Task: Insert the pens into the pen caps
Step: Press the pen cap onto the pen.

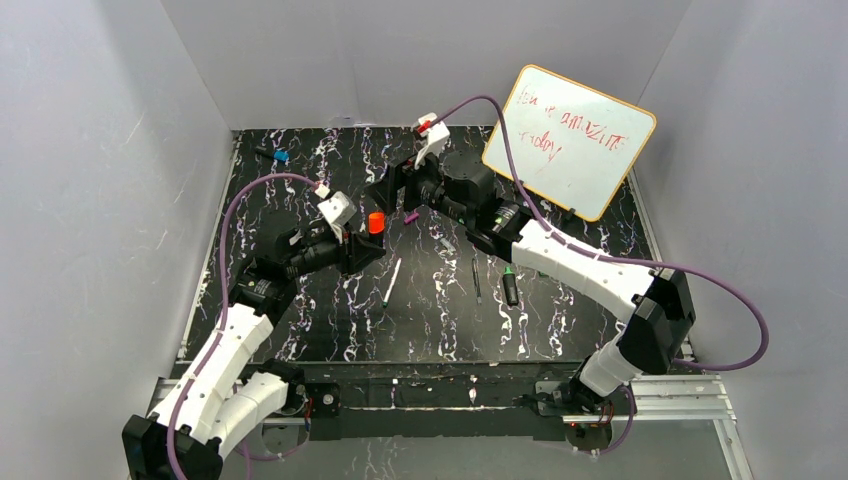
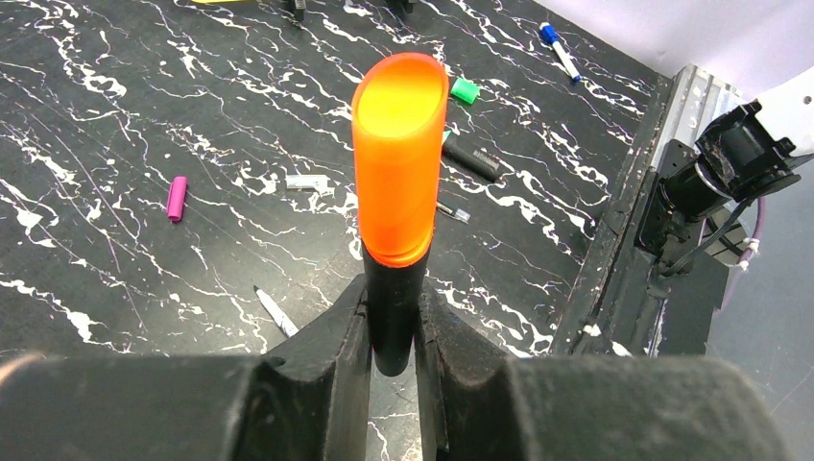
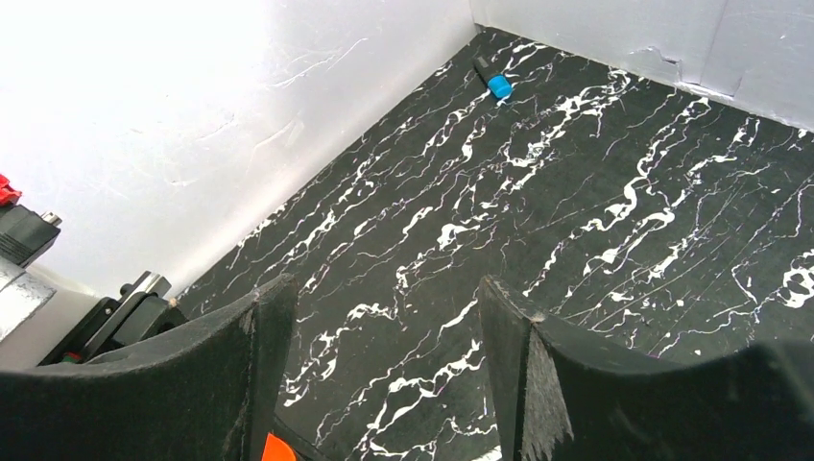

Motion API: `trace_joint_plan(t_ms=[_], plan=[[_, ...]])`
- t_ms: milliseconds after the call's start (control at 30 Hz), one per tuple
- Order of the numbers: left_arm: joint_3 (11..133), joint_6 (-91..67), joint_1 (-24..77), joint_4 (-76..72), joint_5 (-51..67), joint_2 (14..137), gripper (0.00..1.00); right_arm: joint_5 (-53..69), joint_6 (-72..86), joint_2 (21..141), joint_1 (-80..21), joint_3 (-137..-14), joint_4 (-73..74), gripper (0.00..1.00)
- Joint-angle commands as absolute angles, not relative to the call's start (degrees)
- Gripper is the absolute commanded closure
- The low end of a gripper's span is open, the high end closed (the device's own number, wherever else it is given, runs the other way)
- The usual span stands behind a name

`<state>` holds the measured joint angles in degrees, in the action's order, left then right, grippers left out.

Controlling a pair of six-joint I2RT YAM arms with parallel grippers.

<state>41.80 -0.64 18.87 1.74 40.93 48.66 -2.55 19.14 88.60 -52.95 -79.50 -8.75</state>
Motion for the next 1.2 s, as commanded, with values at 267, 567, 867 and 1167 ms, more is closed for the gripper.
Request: trace_joint_plan(t_ms=[267, 567, 867, 1167], plan=[[42.79, -0.25, 19.16, 0.94, 40.96, 49.8, 1.0, -0.44, 20.22, 90.39, -53.66, -81.72, -10.02, 0.23], [43.12, -0.26, 19.16, 0.91, 40.43, 50.26, 1.0, 1.44, 20.46, 90.88, -54.89, -79.91, -10.04, 0.23], [44.44, 1.85, 19.16, 0.64, 38.62, 50.5, 1.0, 1.51, 20.88, 89.56, -55.68, -74.62, -10.34, 0.23], [43.99, 1.17, 19.17, 0.27, 37.97, 49.96, 1.0, 1.48, 21.1, 88.63, -55.69, -73.57, -11.25, 0.23]])
